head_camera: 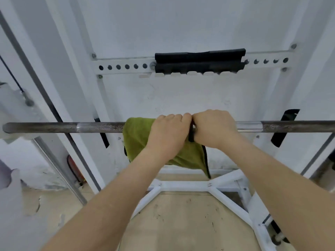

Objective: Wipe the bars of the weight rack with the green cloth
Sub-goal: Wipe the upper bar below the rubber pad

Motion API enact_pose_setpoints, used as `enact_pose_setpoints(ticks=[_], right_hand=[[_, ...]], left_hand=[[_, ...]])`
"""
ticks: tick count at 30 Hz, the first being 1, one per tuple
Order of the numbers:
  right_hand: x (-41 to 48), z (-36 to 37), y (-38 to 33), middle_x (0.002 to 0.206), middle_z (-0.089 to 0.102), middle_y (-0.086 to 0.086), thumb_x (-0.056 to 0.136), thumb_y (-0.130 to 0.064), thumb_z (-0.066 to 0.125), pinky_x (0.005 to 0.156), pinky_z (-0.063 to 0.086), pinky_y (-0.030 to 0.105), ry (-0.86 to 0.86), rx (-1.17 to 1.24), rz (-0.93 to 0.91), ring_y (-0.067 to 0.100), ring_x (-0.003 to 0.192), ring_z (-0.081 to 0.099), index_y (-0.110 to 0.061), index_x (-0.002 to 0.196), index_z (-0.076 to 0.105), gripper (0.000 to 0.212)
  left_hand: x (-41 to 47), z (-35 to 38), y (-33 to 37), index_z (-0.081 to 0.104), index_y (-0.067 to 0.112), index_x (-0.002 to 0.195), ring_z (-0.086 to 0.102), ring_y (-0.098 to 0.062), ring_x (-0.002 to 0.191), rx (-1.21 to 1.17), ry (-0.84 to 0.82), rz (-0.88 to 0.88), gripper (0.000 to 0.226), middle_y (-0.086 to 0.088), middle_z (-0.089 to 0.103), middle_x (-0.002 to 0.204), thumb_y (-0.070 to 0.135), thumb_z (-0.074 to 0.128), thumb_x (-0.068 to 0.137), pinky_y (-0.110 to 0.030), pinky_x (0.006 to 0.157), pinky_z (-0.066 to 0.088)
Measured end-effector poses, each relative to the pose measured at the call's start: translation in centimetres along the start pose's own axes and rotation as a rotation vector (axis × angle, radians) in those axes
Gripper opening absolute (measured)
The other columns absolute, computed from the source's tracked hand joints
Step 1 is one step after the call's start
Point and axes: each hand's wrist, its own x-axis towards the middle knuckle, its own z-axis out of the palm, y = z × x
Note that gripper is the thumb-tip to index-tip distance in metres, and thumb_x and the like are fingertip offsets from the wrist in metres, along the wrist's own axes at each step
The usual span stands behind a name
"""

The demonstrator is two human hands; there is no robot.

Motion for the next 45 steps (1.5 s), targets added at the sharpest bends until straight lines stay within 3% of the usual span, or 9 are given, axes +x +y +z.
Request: enact_pose_setpoints(ticks=[4, 8, 15, 21, 24, 28, 33, 37, 45], right_hand=[[-0.6, 0.3, 1.2, 0.104, 0.057, -0.005, 0.081, -0.038, 0.055, 0.071, 0.041, 0.032, -0.006, 0.167, -0.068, 0.022, 0.097, 0.057, -0.030, 0.117, 0.055, 0.037], [-1.4, -1.5, 1.2, 0.154, 0.024, -0.008, 0.081, -0.039, 0.058, 0.109, 0.031, 0.042, -0.103, 0.508, -0.122, 0.017, 0.137, 0.031, -0.030, 0.150, 0.024, 0.077], [-1.4, -1.8, 1.1, 0.145, 0.044, -0.004, 0.089, -0.006, 0.046, 0.109, 0.035, 0.031, 0.142, 0.959, 0.074, 0.012, 0.128, 0.044, -0.021, 0.142, 0.044, 0.055], [0.1, -4.3, 0.4, 0.145, 0.045, -0.007, 0.087, -0.010, 0.051, 0.110, 0.035, 0.030, 0.181, 1.140, 0.002, 0.006, 0.129, 0.042, -0.023, 0.143, 0.043, 0.058], [1.8, -3.5, -4.8, 0.135, 0.052, -0.002, 0.085, -0.027, 0.056, 0.098, 0.041, 0.034, -0.058, 0.748, -0.199, 0.019, 0.127, 0.048, -0.023, 0.143, 0.037, 0.061], [2.4, -0.4, -7.2, 0.074, 0.046, -0.004, 0.081, -0.039, 0.059, 0.057, 0.029, 0.033, 0.057, 0.152, -0.284, 0.027, 0.070, 0.053, -0.022, 0.126, 0.037, 0.053], [0.8, -0.1, -0.6, 0.066, 0.046, -0.005, 0.084, -0.048, 0.052, 0.048, 0.023, 0.027, 0.004, 0.035, -0.130, 0.023, 0.064, 0.051, -0.022, 0.076, 0.049, 0.028], [-0.6, -0.6, 2.4, 0.070, 0.058, -0.005, 0.077, -0.055, 0.054, 0.053, 0.036, 0.026, -0.149, 0.046, 0.025, 0.019, 0.065, 0.057, -0.025, 0.073, 0.059, 0.030], [2.8, -0.7, -6.7, 0.065, 0.053, -0.004, 0.080, -0.035, 0.053, 0.049, 0.032, 0.025, -0.116, -0.051, -0.014, 0.015, 0.055, 0.049, -0.021, 0.067, 0.050, 0.018]], left_hand=[[-3.2, -0.1, -6.0, 0.052, 0.017, 0.077, 0.040, -0.022, 0.054, 0.051, -0.122, -0.229, 0.021, 0.002, 0.055, 0.063, 0.031, 0.067, 0.075, -0.029, 0.053, 0.023], [-3.3, -0.6, -6.8, 0.051, 0.022, 0.080, 0.053, -0.024, 0.067, -0.042, -0.198, -0.343, 0.013, 0.004, 0.054, 0.069, 0.031, 0.060, 0.078, -0.032, 0.062, 0.027], [1.3, -1.9, 4.6, 0.063, 0.019, 0.079, 0.059, -0.022, 0.071, -0.329, -0.067, -0.061, 0.018, 0.004, 0.060, 0.071, 0.023, 0.066, 0.063, -0.029, 0.073, 0.035], [-3.7, -4.9, -4.0, 0.041, 0.021, 0.143, 0.027, -0.011, 0.141, -0.505, -0.238, -0.320, 0.075, 0.006, 0.040, 0.149, 0.027, 0.075, 0.077, -0.021, 0.113, 0.016], [-5.3, -4.0, -5.8, 0.055, 0.023, 0.131, 0.045, -0.014, 0.128, -0.501, -0.138, -0.441, 0.055, 0.009, 0.056, 0.132, 0.019, 0.071, 0.079, -0.029, 0.106, 0.036], [-5.7, -3.5, -5.0, 0.059, 0.026, 0.118, 0.054, -0.015, 0.104, -0.656, -0.053, -0.487, 0.049, 0.019, 0.060, 0.105, 0.006, 0.058, 0.074, -0.035, 0.084, 0.045], [-3.8, -3.0, -3.9, 0.054, 0.026, 0.129, 0.054, -0.016, 0.113, -0.706, -0.111, -0.360, 0.052, 0.010, 0.063, 0.119, 0.024, 0.055, 0.078, -0.028, 0.099, 0.033], [-3.8, -2.1, -2.0, 0.045, 0.025, 0.139, 0.042, -0.013, 0.131, -0.546, -0.145, -0.113, 0.055, 0.008, 0.048, 0.141, 0.032, 0.054, 0.085, -0.040, 0.117, 0.016], [-10.1, -1.3, -10.8, 0.048, 0.018, 0.137, 0.038, -0.021, 0.136, -0.445, -0.070, -0.276, 0.054, -0.001, 0.047, 0.144, 0.008, 0.060, 0.085, -0.041, 0.113, 0.027]])
